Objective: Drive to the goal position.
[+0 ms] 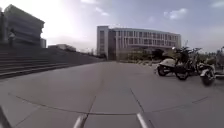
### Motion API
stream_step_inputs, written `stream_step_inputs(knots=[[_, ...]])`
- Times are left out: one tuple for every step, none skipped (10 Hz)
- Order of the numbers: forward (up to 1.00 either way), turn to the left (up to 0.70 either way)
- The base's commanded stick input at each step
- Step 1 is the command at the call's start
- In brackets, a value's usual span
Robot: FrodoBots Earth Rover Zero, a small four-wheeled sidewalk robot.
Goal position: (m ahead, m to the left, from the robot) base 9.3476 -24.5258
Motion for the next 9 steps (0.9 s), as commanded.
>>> stream_step_inputs(knots=[[1.00, 0.00], [1.00, 0.00], [1.00, 0.00], [1.00, 0.00], [1.00, 0.00], [1.00, 0.00], [1.00, 0.00], [1.00, 0.00], [1.00, 0.00]])
